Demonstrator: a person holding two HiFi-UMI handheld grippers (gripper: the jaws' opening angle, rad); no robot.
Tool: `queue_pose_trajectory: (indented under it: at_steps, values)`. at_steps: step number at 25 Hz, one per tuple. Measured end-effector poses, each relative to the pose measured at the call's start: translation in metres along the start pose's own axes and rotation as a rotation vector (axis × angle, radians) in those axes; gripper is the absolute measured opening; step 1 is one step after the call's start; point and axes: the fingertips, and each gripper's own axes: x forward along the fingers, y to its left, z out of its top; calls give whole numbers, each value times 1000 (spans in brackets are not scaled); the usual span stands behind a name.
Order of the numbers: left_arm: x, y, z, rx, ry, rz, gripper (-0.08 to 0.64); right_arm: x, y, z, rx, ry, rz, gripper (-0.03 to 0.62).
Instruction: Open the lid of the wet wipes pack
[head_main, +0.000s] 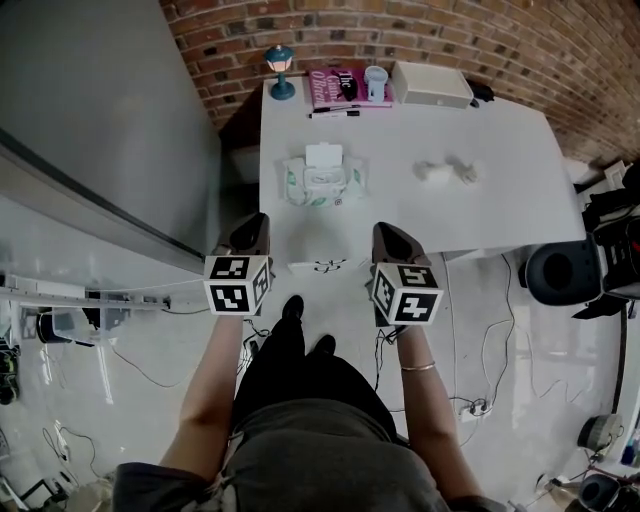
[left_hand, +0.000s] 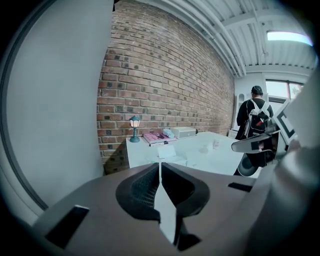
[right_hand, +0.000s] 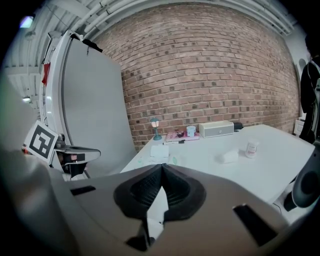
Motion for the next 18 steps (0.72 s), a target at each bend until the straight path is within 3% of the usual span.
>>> queue_pose_trajectory:
  at_steps: [18]
  values:
    - [-24, -10, -1, -14, -24, 14, 32, -24, -2, -8, 20, -1, -10, 3]
